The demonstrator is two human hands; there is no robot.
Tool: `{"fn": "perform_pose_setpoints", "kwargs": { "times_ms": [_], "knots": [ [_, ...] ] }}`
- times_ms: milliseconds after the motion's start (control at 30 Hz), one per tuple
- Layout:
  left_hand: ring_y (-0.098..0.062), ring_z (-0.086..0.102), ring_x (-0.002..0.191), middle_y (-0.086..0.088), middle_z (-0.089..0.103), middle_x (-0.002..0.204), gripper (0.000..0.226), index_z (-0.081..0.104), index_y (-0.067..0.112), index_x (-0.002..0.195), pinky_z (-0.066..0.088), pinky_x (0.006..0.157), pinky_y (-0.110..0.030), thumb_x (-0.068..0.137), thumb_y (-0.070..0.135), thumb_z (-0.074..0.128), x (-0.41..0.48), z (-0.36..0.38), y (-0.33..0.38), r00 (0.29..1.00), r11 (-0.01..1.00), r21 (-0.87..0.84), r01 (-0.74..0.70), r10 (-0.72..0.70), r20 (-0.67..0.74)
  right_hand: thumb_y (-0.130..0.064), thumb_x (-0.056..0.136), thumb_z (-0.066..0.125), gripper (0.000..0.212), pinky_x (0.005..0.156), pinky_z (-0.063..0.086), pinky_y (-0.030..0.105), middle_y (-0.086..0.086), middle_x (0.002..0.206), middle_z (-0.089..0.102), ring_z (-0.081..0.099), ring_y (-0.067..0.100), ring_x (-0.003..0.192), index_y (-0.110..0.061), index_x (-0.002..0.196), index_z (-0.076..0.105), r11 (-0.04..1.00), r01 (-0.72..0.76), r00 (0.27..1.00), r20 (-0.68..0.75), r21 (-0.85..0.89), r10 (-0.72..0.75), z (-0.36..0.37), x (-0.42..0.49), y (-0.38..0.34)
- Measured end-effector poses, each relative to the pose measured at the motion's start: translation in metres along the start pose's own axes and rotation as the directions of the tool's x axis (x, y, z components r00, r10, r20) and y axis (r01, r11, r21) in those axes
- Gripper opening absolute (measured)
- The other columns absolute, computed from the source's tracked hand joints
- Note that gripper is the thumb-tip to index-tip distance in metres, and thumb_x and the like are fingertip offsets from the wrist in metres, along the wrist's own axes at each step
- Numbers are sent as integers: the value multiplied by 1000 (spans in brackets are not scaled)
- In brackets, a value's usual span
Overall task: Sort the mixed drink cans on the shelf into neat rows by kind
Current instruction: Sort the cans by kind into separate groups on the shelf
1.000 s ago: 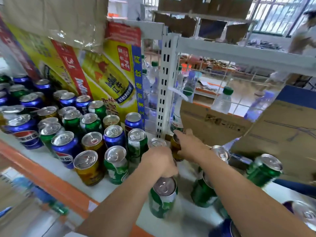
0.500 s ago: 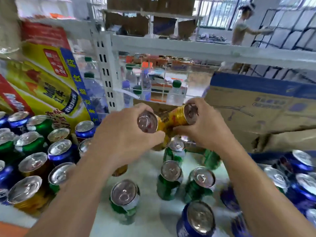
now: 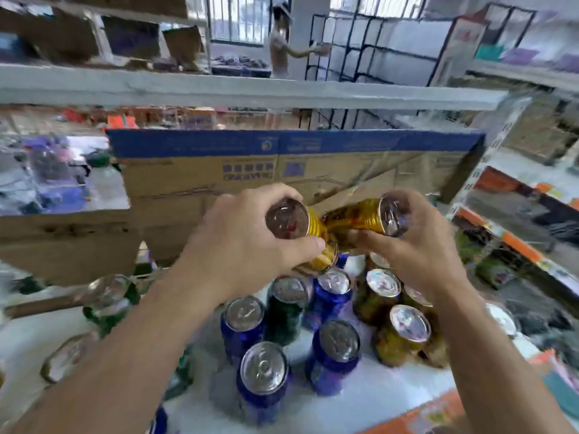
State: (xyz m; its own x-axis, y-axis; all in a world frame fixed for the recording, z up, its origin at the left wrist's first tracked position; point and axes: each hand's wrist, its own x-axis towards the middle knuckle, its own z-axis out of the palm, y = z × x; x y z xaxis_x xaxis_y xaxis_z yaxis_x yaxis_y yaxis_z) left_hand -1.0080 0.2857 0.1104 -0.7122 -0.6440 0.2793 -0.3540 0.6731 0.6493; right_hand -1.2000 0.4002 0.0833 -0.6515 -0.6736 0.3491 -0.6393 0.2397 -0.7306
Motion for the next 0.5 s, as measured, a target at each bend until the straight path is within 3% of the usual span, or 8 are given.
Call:
{"fn": "perform_pose_setpoints", "kwargs": {
  "times_ms": [100,267,367,500],
  "knots": [
    [4,56,80,23,60,87,43,61,41,105,41,58,-5,66,56,71,25,37,25,999,999,-19,-39,39,33,-37,66,85,56,62,36,6,-22,88,53,50,-6,75,-27,111,54,998,-28,996,-87,-58,23,-36,4,34],
    [-8,53,87,11,60,98,51,59,32,118,39,64,-7,72,46,76,68,96,51,997,997,37,-75,74,23,-29,70,84,61,77,41,30,1,107,62,57,21,97,-19,123,55,980,-73,981,-192,-183,37,-79,12,94],
    [-17,58,96,5,62,108,57,52,33,124,51,81,-30,73,49,74,94,127,59,998,995,79,-59,58,12,-26,71,84,67,85,40,34,9,123,59,54,29,109,-17,130,52,954,-130,973,-221,-271,69,-94,19,131],
    [-23,58,95,3,59,108,56,40,33,118,52,84,-39,75,49,73,121,161,58,999,987,154,36,-42,35,-25,72,82,62,78,37,32,12,127,53,54,32,108,-21,127,53,915,-208,970,-194,-347,147,-103,27,167]
  ]
}}
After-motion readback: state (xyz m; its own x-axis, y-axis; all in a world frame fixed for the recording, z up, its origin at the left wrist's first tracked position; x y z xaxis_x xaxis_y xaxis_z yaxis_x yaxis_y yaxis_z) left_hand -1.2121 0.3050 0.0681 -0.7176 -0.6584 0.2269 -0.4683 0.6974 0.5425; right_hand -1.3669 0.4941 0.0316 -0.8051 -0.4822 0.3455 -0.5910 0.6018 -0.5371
